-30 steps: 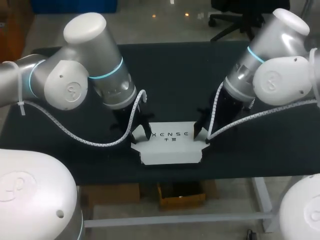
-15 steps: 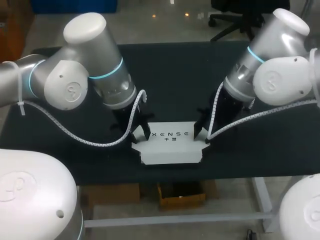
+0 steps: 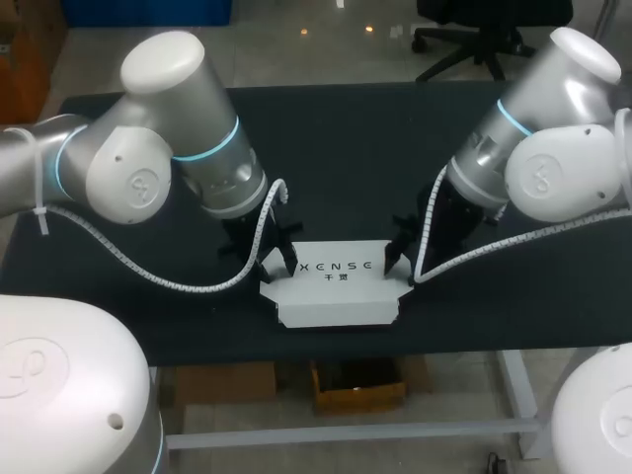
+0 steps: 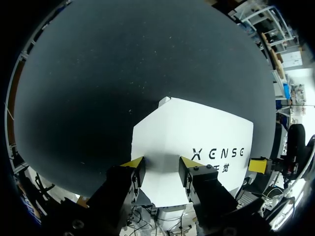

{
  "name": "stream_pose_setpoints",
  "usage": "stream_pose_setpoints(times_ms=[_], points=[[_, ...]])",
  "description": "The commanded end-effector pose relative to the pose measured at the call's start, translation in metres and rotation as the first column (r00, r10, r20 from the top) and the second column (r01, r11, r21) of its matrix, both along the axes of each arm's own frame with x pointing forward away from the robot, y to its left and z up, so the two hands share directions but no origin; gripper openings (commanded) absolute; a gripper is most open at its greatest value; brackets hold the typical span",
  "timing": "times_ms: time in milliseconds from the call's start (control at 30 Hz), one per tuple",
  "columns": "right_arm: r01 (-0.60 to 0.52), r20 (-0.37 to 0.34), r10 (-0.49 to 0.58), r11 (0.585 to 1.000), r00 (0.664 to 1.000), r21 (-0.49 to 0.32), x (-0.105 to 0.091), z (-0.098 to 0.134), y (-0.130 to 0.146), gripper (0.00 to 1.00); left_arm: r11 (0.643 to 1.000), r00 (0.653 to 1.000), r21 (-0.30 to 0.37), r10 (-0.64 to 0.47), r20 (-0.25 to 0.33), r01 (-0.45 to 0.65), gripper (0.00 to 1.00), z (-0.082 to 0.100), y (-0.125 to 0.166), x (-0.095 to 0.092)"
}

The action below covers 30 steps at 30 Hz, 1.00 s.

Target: Assemble the packaging by folding the flat box into shape, placing the metal phone stand inside, and closing the box properly

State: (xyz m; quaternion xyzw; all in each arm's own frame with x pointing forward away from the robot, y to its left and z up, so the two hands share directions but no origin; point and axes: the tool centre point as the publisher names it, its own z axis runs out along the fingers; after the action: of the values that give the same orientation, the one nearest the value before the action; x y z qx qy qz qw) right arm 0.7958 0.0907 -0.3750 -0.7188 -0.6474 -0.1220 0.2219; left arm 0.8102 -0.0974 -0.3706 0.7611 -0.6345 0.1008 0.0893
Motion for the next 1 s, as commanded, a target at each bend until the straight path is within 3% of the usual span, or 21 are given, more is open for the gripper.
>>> stream_pose_setpoints(times_ms=[33, 1000], points=[[0.003, 0.015, -0.003, 1.0, 1.0, 0.009, -0.005, -0.0009, -0.001, 0.47, 1.0, 1.0, -0.006, -0.001, 0.013, 0.001, 0.45, -0.0031, 0.0004, -0.0012], [-0.007, 0.082, 0.001, 0.998, 0.997, 0.064, -0.0121, -0.0065, 0.004, 0.48, 0.991, 0.995, -0.127, -0.032, 0.095, 0.044, 0.47, -0.0114, 0.0049, -0.0098]])
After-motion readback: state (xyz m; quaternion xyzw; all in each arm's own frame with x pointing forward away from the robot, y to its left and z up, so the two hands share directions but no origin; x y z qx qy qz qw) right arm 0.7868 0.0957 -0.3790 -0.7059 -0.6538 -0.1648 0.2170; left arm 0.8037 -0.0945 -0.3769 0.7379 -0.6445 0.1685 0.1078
